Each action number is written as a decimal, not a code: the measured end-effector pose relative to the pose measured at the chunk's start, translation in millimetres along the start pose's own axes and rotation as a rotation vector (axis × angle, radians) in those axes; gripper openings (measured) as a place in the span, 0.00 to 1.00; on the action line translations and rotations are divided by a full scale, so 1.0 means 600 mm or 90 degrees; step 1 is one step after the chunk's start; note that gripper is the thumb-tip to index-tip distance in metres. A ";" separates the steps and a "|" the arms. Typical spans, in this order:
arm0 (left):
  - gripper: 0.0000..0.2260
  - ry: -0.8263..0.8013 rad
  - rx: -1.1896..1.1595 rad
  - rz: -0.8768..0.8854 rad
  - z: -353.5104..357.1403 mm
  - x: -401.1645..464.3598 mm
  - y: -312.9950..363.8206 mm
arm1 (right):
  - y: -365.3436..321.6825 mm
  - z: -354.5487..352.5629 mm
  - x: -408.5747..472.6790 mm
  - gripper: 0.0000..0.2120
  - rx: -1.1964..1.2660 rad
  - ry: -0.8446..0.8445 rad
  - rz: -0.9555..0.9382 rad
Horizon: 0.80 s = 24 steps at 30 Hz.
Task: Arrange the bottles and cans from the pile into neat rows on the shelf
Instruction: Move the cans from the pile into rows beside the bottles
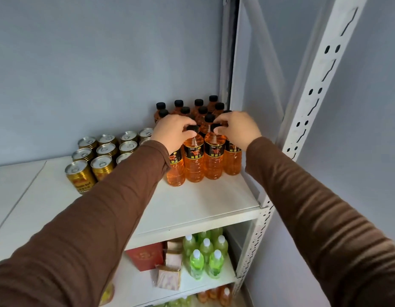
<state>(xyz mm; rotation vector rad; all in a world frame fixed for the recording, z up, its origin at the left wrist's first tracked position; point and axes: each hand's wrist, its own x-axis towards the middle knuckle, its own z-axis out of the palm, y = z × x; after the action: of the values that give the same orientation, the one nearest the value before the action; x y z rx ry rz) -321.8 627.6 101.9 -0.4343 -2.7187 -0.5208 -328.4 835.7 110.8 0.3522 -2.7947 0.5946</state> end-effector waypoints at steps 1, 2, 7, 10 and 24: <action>0.15 0.002 -0.001 -0.001 0.001 0.000 0.001 | -0.001 0.000 0.000 0.16 -0.004 0.000 0.002; 0.15 0.001 -0.002 -0.003 0.001 0.001 0.001 | -0.002 0.000 0.000 0.16 -0.007 -0.004 0.003; 0.23 -0.033 -0.039 -0.011 -0.010 -0.005 -0.010 | 0.007 -0.013 0.000 0.17 0.100 -0.029 0.022; 0.22 -0.026 0.022 -0.031 -0.023 -0.014 -0.032 | 0.016 -0.016 0.004 0.16 0.082 -0.006 0.072; 0.16 -0.028 0.036 -0.039 -0.038 -0.034 -0.041 | 0.027 0.002 0.012 0.17 -0.059 0.005 0.081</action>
<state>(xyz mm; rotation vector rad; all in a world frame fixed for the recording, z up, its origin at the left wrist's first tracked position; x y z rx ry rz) -306.4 591.7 107.0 -0.3528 -2.7897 -0.4545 -339.9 848.4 106.3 0.1544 -2.8408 0.4896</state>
